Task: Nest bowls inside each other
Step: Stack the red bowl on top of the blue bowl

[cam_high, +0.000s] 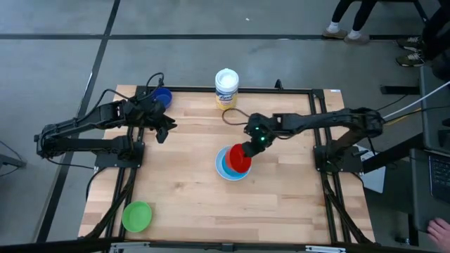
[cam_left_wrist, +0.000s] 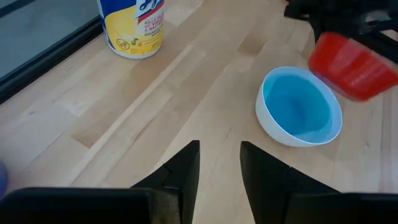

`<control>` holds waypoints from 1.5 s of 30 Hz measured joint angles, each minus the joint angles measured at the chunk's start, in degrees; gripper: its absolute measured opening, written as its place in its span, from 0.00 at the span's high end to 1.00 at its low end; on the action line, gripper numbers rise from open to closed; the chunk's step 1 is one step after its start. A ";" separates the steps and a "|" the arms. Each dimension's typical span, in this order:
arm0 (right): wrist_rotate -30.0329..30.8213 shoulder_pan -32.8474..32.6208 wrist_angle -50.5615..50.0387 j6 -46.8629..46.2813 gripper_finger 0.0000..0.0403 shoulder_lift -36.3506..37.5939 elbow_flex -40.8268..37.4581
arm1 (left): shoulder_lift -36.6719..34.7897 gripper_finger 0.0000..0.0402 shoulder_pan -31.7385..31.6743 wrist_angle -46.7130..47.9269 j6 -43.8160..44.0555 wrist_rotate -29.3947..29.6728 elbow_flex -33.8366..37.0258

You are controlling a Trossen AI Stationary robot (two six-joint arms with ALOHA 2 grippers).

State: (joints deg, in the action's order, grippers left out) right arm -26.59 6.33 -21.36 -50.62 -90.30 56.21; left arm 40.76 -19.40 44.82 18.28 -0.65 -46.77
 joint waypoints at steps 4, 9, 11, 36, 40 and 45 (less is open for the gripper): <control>-1.79 -0.32 -5.17 4.06 1.00 -5.13 4.32 | 0.02 0.72 0.00 0.00 0.00 0.45 -0.01; -1.53 -0.07 -11.70 9.10 1.00 -8.98 9.39 | 0.01 0.72 0.00 0.00 0.00 0.95 0.01; -1.11 0.27 -13.85 10.61 1.00 -9.80 10.74 | 0.02 0.72 0.00 0.00 0.00 1.02 0.01; 0.81 3.05 -20.35 16.72 0.65 -10.61 17.97 | 0.02 0.72 0.00 0.00 -1.07 1.08 0.01; 0.65 3.80 -20.52 17.02 0.57 -10.56 20.31 | 0.02 0.72 0.00 0.00 -1.07 1.08 0.01; -0.19 4.28 -20.64 17.00 0.51 -10.56 21.99 | 0.00 0.72 0.00 0.00 -1.07 1.08 0.00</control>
State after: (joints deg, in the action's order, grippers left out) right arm -26.78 10.61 -42.00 -33.62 -100.86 78.21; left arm 40.76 -19.40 44.82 17.21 0.43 -46.77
